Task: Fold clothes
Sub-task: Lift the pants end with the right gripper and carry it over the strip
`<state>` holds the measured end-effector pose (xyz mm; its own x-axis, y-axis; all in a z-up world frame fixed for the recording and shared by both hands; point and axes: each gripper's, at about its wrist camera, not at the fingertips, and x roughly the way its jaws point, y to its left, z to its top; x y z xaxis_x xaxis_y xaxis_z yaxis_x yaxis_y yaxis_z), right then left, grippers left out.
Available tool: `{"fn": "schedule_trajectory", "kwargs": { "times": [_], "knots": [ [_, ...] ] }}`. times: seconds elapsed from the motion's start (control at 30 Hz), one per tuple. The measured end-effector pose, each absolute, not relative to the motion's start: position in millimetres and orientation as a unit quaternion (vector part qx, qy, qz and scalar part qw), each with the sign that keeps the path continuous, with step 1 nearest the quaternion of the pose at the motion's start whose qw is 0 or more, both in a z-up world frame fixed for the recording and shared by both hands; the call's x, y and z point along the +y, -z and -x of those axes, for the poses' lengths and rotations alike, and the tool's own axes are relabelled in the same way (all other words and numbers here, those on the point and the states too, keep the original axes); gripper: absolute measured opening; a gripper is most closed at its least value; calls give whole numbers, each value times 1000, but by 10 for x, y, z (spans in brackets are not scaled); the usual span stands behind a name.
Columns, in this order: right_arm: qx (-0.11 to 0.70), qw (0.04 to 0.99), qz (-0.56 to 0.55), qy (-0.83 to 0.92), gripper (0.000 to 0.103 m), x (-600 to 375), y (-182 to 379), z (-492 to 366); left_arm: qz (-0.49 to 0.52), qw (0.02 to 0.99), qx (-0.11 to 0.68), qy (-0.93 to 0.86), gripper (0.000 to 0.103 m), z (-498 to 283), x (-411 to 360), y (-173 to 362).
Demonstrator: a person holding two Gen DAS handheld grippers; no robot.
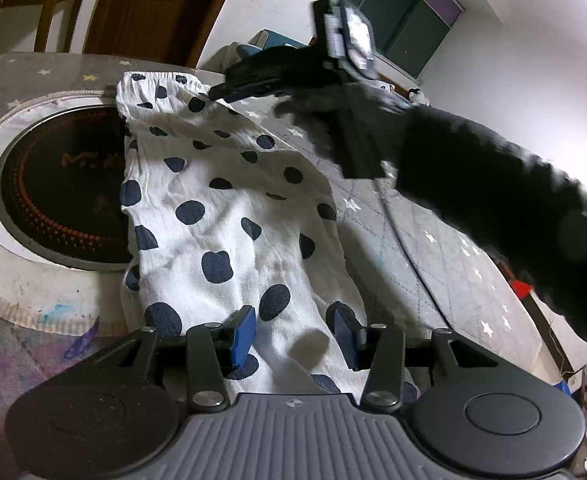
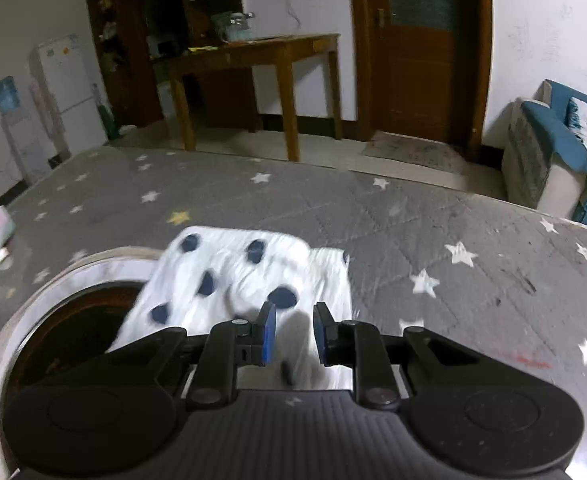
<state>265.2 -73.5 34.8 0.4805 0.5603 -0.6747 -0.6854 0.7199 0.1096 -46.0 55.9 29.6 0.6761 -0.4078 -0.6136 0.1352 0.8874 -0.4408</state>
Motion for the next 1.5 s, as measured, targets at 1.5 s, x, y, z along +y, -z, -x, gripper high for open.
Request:
{"fn": "schedule_trajectory", "kwargs": {
  "times": [1.5],
  "knots": [
    [362,828,90,-419,33,-1160,-389,-2227,201,894,368,159,49,496,556,-316]
  ]
}}
